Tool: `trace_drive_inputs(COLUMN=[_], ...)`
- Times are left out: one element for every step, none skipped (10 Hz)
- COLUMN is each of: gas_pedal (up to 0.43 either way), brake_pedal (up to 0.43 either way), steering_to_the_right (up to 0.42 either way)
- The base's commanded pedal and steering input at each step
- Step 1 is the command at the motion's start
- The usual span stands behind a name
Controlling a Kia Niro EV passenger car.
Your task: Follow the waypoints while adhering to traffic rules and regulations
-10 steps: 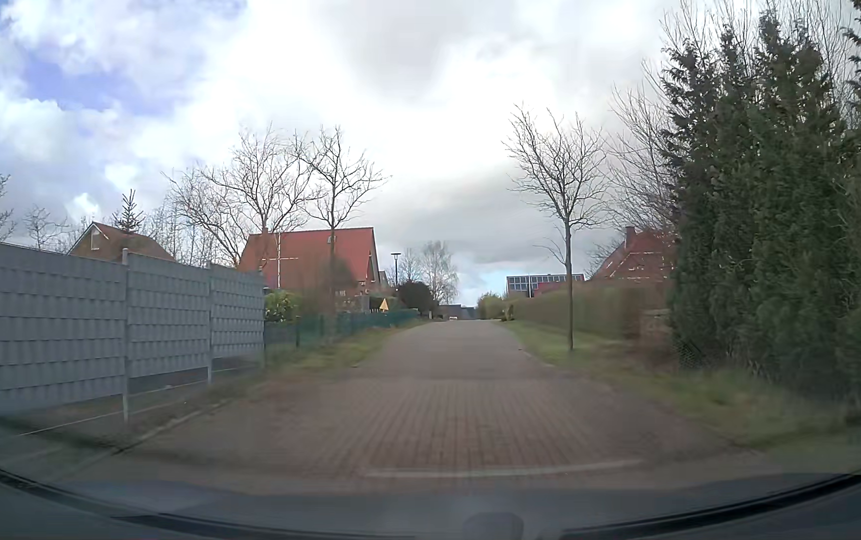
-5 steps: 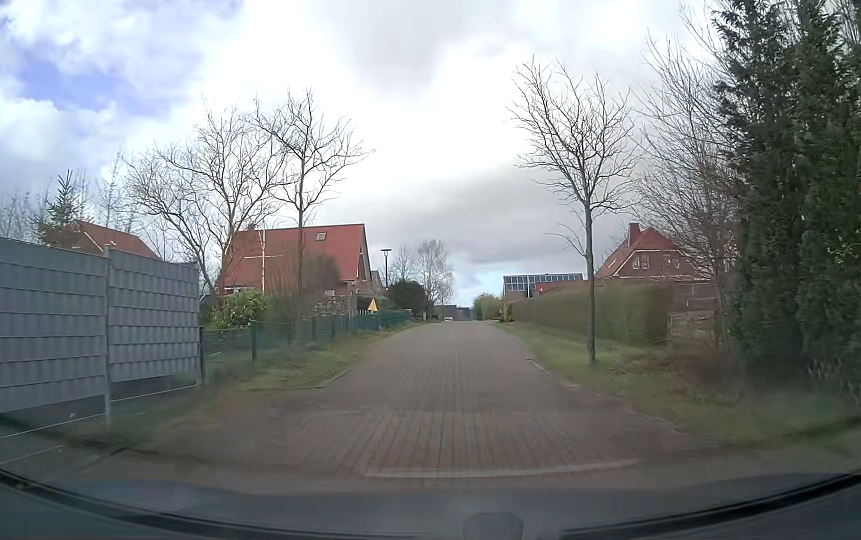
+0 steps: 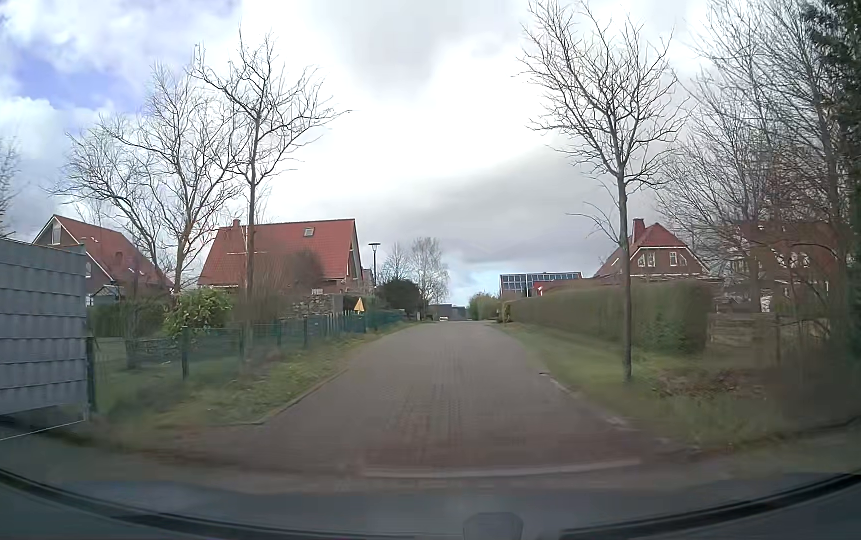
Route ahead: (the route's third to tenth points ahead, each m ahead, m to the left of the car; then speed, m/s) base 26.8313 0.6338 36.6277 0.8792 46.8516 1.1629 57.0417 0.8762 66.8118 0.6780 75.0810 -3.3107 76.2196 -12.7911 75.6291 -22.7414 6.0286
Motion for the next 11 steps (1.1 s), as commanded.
trace_drive_inputs(gas_pedal=[0.177,0.177,0.177,0.177,0.177,0.177,0.177,0.177,0.177,0.177,0.177], brake_pedal=[0.0,0.0,0.0,0.0,0.0,0.0,0.0,0.0,0.0,0.0,0.0], steering_to_the_right=[0.01,0.01,0.01,0.011,0.009,0.007,0.005,0.005,0.004,0.004,0.005])
